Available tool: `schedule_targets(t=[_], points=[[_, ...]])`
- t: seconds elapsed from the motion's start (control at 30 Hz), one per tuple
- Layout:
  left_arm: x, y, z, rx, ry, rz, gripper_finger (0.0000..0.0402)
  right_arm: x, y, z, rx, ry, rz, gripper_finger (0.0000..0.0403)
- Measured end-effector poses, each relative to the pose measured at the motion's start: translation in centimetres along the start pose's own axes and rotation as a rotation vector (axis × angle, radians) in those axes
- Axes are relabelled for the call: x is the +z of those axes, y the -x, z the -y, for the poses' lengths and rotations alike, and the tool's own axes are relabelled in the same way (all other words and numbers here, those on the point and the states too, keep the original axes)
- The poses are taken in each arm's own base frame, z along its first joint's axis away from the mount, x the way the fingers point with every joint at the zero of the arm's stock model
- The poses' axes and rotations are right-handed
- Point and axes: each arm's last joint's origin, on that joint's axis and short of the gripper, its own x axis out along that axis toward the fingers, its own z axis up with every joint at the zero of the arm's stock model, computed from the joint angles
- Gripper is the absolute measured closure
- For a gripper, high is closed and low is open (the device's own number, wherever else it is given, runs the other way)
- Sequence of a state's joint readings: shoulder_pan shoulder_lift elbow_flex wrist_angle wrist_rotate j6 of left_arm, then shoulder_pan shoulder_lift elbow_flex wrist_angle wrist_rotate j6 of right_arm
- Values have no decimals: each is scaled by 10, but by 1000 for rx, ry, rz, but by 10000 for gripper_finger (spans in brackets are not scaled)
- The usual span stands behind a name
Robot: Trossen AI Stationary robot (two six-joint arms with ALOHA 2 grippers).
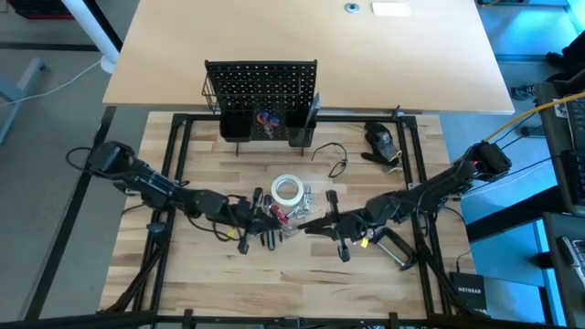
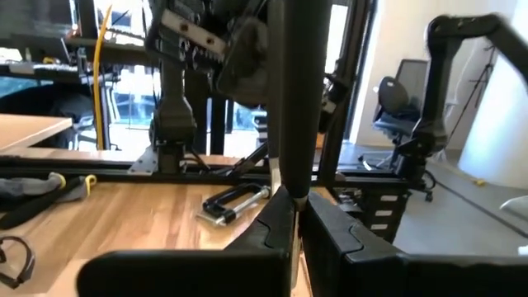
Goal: Hang tools onto peg board
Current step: Put the black slip-joint pliers into the right black bin on the peg board
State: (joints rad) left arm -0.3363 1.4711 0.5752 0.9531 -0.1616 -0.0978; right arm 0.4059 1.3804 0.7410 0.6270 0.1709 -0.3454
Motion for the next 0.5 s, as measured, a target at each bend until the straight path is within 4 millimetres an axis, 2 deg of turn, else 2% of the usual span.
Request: schedule_targets(t=[0.5], points=[[-16, -54, -11, 4, 25, -37, 397, -5, -1, 5, 6, -1, -31, 391]])
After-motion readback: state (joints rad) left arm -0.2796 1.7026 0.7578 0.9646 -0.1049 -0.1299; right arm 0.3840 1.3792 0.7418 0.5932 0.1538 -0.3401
